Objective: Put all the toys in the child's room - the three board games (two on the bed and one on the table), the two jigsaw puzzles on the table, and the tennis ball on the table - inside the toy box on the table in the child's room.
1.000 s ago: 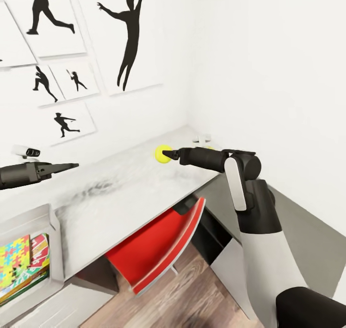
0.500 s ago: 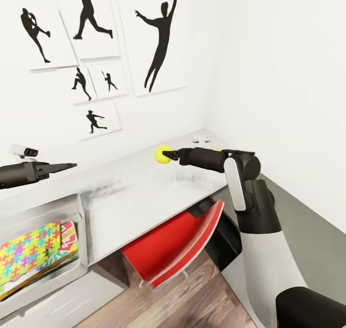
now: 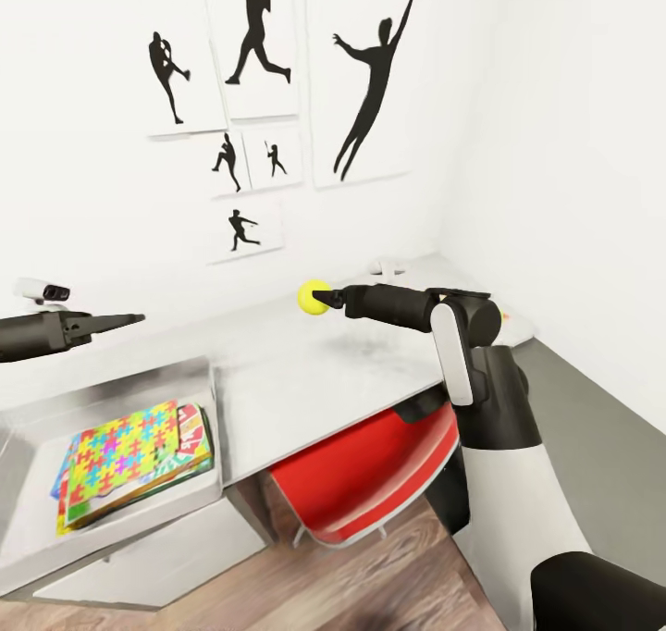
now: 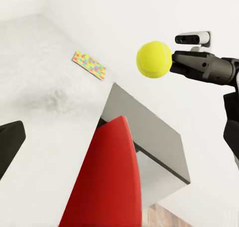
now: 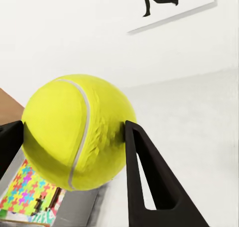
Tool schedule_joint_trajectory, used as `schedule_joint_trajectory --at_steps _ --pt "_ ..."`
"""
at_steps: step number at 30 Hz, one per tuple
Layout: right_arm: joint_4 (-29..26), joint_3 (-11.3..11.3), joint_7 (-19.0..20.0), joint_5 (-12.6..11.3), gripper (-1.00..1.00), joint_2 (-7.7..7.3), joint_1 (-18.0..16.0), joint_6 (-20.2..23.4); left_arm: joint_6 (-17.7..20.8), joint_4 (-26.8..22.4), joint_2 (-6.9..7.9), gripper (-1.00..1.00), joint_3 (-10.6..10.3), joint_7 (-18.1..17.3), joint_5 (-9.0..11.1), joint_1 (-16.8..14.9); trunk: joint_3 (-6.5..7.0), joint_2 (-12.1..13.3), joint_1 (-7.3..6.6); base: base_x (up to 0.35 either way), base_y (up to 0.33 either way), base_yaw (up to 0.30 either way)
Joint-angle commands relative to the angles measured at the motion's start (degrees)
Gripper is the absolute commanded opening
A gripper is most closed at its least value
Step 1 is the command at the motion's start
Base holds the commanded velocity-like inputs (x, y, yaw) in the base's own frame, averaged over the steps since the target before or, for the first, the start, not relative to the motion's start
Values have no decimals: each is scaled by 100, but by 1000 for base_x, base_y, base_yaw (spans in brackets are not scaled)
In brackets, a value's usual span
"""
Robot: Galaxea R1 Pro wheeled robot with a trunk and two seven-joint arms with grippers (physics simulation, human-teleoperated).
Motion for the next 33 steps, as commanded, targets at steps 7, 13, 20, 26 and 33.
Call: schedule_joint_trajectory --at_steps 7,13,20,26,33 --pt "5 90 -8 -12 -100 3 -6 25 61 1 86 100 -2 -24 0 -4 37 -11 3 -42 121 214" --pt "10 206 -17 -6 -100 3 -6 6 61 6 103 100 -2 -24 -1 -4 78 -11 3 -32 154 215" --pt "15 228 -18 -7 -100 3 -6 -7 61 9 134 100 -2 -24 -7 -4 126 -11 3 -6 152 214" --pt "16 231 -18 -12 -100 3 -6 -6 61 15 183 100 -9 -24 -5 -4 167 -11 3 -1 125 215" --pt "23 231 -19 -13 -100 3 -6 -11 61 48 211 100 -10 -24 -8 -4 215 -11 3 0 176 215"
